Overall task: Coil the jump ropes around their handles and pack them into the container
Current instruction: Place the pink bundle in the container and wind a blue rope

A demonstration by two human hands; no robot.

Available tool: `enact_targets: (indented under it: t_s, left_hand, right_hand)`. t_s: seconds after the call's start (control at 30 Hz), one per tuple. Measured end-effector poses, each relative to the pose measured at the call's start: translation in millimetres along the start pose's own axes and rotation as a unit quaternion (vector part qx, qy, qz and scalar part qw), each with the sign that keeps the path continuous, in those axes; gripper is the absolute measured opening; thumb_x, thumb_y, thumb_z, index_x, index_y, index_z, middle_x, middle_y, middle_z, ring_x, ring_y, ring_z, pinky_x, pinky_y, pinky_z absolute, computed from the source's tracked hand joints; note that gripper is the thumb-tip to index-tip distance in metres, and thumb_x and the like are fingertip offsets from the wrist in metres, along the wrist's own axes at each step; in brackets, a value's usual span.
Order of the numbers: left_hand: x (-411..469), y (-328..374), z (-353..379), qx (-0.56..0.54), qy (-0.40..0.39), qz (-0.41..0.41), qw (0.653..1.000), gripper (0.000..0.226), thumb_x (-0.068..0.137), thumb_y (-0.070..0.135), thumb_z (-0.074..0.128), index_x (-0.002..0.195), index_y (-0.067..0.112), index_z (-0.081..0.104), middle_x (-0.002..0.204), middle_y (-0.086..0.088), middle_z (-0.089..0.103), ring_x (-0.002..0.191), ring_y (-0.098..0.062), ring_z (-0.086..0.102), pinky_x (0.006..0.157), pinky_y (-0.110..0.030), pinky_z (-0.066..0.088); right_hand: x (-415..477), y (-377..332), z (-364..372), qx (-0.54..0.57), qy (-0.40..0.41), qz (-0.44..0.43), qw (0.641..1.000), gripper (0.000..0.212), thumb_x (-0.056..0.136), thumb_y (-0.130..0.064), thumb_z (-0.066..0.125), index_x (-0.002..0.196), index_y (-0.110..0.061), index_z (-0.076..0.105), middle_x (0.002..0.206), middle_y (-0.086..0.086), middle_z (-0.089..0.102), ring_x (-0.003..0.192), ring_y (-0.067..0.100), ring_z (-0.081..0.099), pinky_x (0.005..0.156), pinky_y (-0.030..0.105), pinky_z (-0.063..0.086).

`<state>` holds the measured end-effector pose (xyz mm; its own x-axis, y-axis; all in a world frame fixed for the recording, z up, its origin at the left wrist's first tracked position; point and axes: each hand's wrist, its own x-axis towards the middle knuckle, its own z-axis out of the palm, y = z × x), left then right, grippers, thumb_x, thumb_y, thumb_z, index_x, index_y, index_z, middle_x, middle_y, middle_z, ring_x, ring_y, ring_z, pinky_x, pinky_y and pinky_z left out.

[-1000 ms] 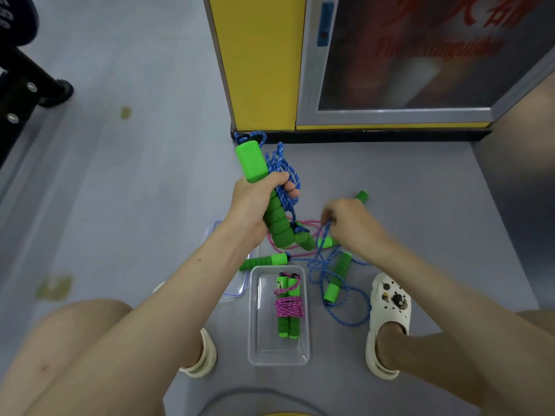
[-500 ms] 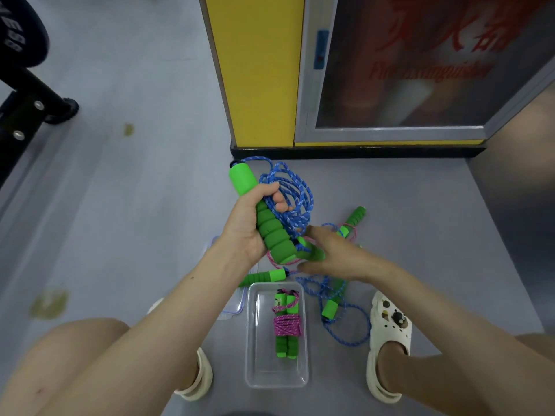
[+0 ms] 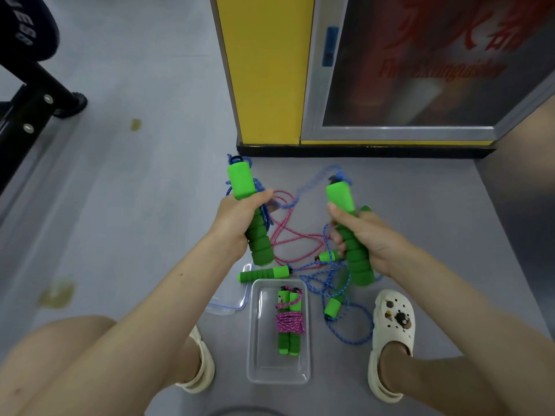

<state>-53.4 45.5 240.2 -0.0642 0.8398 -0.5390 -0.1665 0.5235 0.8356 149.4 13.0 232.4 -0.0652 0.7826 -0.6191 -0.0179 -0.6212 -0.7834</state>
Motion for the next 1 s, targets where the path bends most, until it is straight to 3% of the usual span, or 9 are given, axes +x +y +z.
enact_targets:
  t_s: [0.07, 0.23, 0.33, 0.47, 0.6, 0.7, 0.8, 0.87, 1.0]
  left_hand:
    - [-1, 0, 1, 0.04, -0.003, 0.014, 0.999, 0.013, 0.082, 0.015, 0.072, 0.086, 0.008, 0.062, 0.083, -0.013, 0.063, 0.079, -0.024, 0.059, 0.07, -0.033, 0.047]
    - [-8, 0, 7, 0.135, -0.021, 0.057, 0.989, 0.016, 0.084, 0.019, 0.071, 0.083, 0.011, 0.057, 0.066, 0.0, 0.046, 0.06, -0.012, 0.042, 0.058, -0.024, 0.036]
    - [-9, -2, 8, 0.12, -0.022, 0.043, 0.992, 0.015, 0.083, 0.019, 0.072, 0.084, 0.011, 0.059, 0.077, -0.007, 0.053, 0.071, -0.017, 0.048, 0.068, -0.029, 0.04]
    - [-8, -6, 11, 0.12, -0.047, -0.01, 0.992, 0.017, 0.085, 0.019, 0.071, 0.086, 0.006, 0.06, 0.087, -0.018, 0.061, 0.082, -0.027, 0.06, 0.076, -0.04, 0.051]
    - [-8, -15, 12, 0.183, -0.03, -0.051, 0.981, 0.027, 0.082, 0.026, 0.074, 0.089, 0.007, 0.057, 0.083, -0.014, 0.055, 0.076, -0.025, 0.057, 0.071, -0.038, 0.05]
    - [-12, -14, 14, 0.155, -0.061, -0.06, 0.984, 0.025, 0.085, 0.026, 0.071, 0.09, 0.006, 0.057, 0.079, -0.014, 0.063, 0.067, -0.025, 0.063, 0.071, -0.039, 0.054]
    - [-22, -11, 20, 0.117, -0.106, -0.072, 0.985, 0.027, 0.089, 0.037, 0.064, 0.09, 0.011, 0.056, 0.065, -0.01, 0.064, 0.045, -0.018, 0.055, 0.053, -0.029, 0.051]
    - [-28, -15, 27, 0.135, -0.106, -0.048, 0.984, 0.032, 0.091, 0.045, 0.058, 0.094, 0.014, 0.052, 0.064, -0.007, 0.059, 0.043, -0.016, 0.051, 0.048, -0.025, 0.047]
    - [-41, -26, 43, 0.082, -0.105, 0.004, 0.991, 0.016, 0.099, 0.023, 0.043, 0.085, 0.016, 0.049, 0.067, -0.008, 0.053, 0.049, -0.016, 0.05, 0.048, -0.024, 0.046]
  right_hand:
    - [0, -6, -1, 0.016, 0.027, -0.025, 0.999, 0.027, 0.078, -0.032, 0.073, 0.077, -0.013, 0.054, 0.05, 0.0, 0.056, 0.04, 0.011, 0.046, 0.044, 0.023, 0.045]
    - [0, -3, 5, -0.01, 0.03, -0.034, 0.999, 0.019, 0.083, -0.02, 0.071, 0.076, -0.009, 0.058, 0.047, 0.0, 0.054, 0.037, 0.011, 0.045, 0.041, 0.022, 0.043]
    - [0, -1, 7, -0.012, 0.019, -0.036, 0.999, 0.013, 0.084, -0.014, 0.069, 0.081, -0.004, 0.061, 0.048, 0.004, 0.054, 0.037, 0.013, 0.045, 0.041, 0.022, 0.042]
    - [0, -6, 7, 0.02, -0.003, -0.022, 1.0, 0.019, 0.09, -0.014, 0.06, 0.107, -0.004, 0.062, 0.053, 0.01, 0.059, 0.037, 0.016, 0.049, 0.042, 0.024, 0.046]
    - [-3, -5, 13, 0.019, -0.027, -0.009, 0.999, 0.026, 0.092, -0.016, 0.059, 0.117, -0.01, 0.055, 0.059, 0.011, 0.062, 0.036, 0.015, 0.048, 0.04, 0.024, 0.045]
    - [-4, -4, 15, 0.004, -0.03, -0.005, 1.0, 0.027, 0.091, -0.019, 0.06, 0.116, -0.013, 0.052, 0.065, 0.011, 0.064, 0.039, 0.017, 0.05, 0.043, 0.025, 0.047]
    - [-3, -5, 18, 0.012, -0.039, 0.004, 0.999, 0.027, 0.089, -0.036, 0.061, 0.11, -0.026, 0.047, 0.072, 0.012, 0.065, 0.041, 0.017, 0.052, 0.04, 0.024, 0.045]
    - [-2, -3, 21, 0.02, -0.038, 0.003, 0.999, 0.026, 0.09, -0.047, 0.055, 0.107, -0.029, 0.047, 0.08, 0.015, 0.064, 0.045, 0.018, 0.054, 0.039, 0.024, 0.045]
    - [3, 6, 29, 0.039, -0.024, 0.014, 0.999, 0.037, 0.096, -0.05, 0.043, 0.114, -0.02, 0.054, 0.091, 0.011, 0.064, 0.066, 0.02, 0.061, 0.057, 0.034, 0.054]
